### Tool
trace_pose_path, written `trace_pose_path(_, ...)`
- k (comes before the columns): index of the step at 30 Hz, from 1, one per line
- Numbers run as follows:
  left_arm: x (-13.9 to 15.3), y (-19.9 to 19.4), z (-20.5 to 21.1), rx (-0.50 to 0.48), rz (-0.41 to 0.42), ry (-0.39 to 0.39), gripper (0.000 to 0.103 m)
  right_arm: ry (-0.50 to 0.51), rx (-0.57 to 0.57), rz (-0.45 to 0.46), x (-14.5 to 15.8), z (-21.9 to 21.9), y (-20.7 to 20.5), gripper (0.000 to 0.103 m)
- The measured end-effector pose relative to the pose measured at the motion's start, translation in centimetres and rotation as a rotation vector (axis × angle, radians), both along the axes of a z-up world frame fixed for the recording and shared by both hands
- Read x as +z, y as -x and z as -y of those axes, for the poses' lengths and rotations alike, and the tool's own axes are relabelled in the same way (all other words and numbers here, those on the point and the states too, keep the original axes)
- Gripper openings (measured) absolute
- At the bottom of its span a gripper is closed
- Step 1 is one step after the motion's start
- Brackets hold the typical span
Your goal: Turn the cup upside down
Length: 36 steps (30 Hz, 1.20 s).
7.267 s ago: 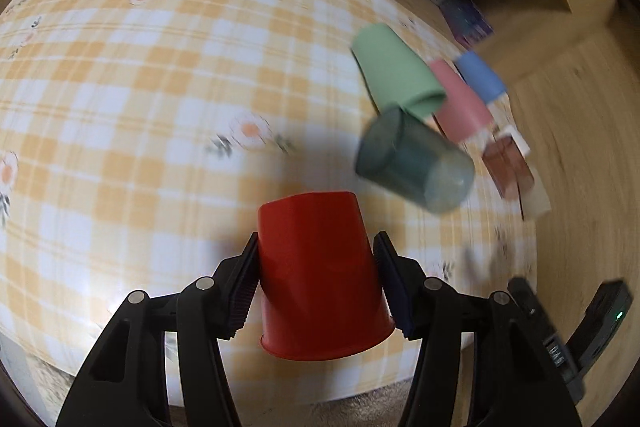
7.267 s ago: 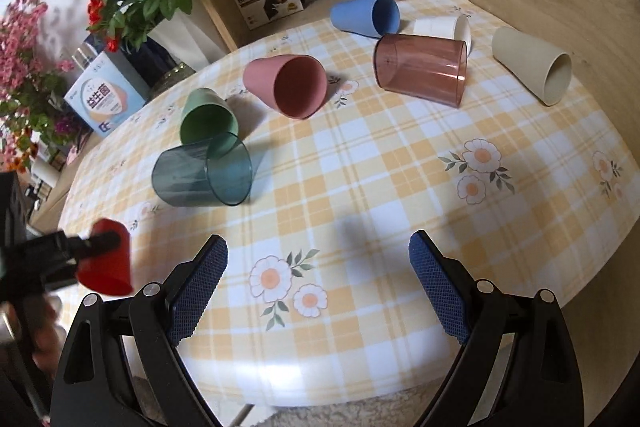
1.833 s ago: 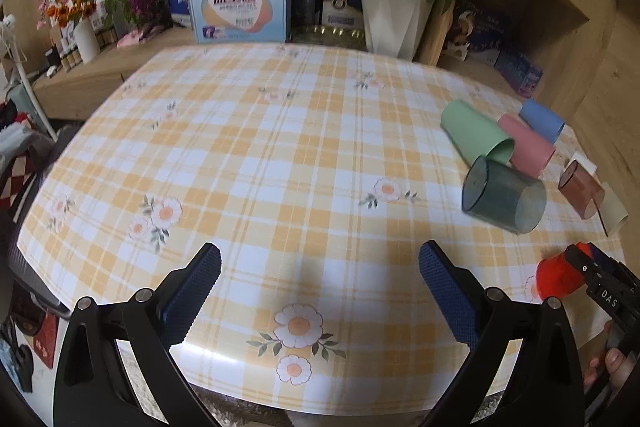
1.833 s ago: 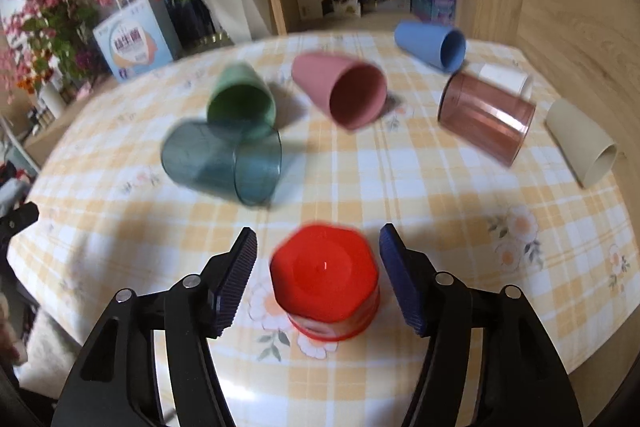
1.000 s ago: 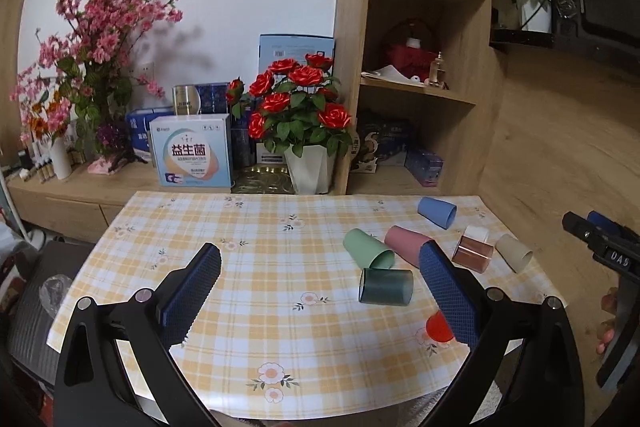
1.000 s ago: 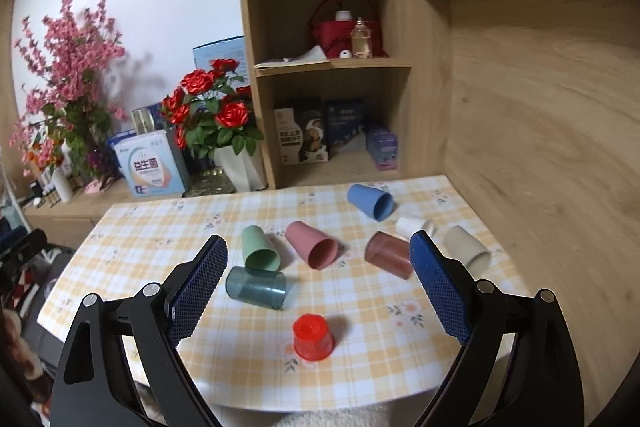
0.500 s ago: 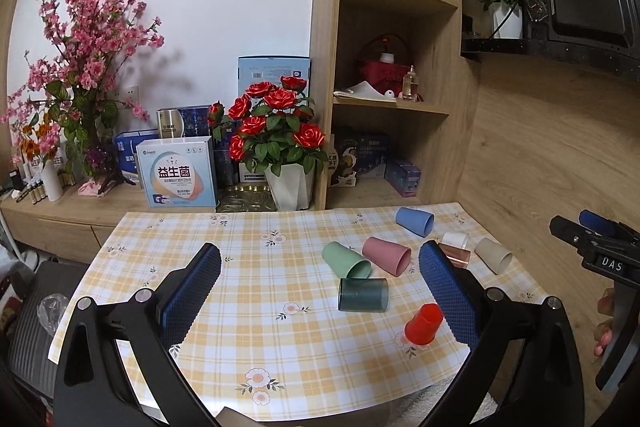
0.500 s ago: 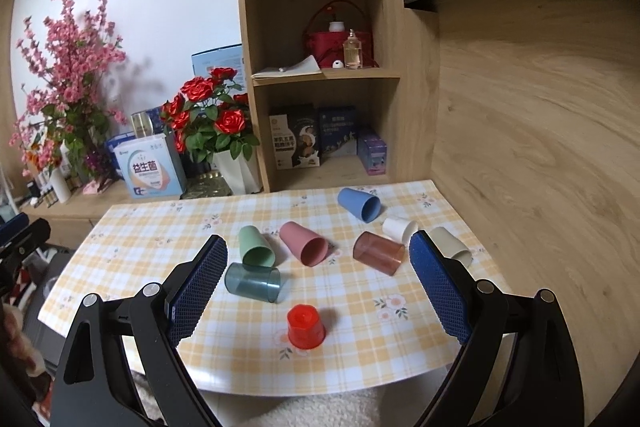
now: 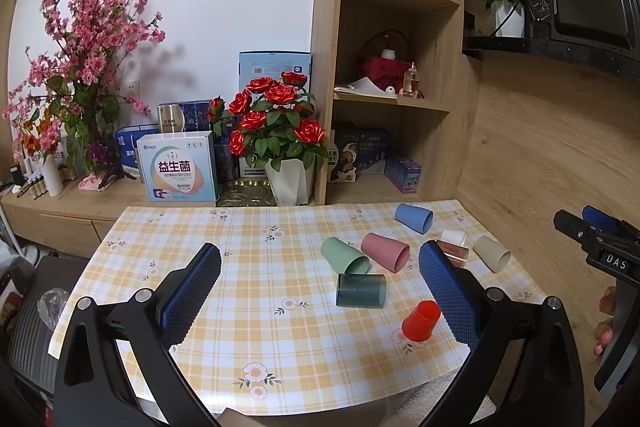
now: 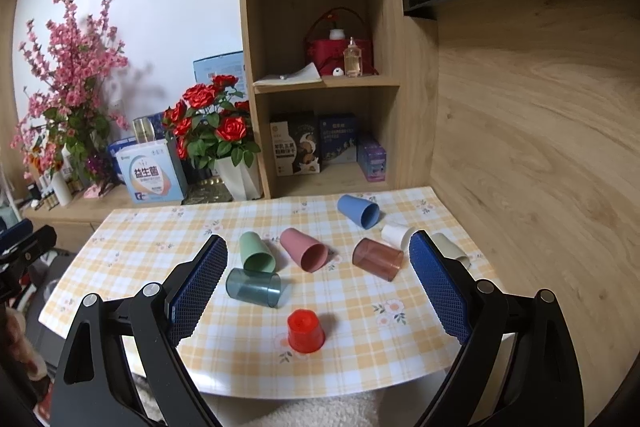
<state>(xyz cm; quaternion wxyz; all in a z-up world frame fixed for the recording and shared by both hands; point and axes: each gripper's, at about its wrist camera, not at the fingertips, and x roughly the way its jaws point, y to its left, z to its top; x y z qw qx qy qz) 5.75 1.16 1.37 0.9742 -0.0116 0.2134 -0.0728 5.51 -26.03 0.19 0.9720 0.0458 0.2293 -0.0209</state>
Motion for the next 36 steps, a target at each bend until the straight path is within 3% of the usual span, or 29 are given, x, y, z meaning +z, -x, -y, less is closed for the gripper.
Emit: trace_pose_path(36, -0.01, 0.47, 0.1, -0.015, 0.012, -0.007, 0.097, 0.044, -0.012, 0.055, 0.79, -0.37, 0.74, 0.089)
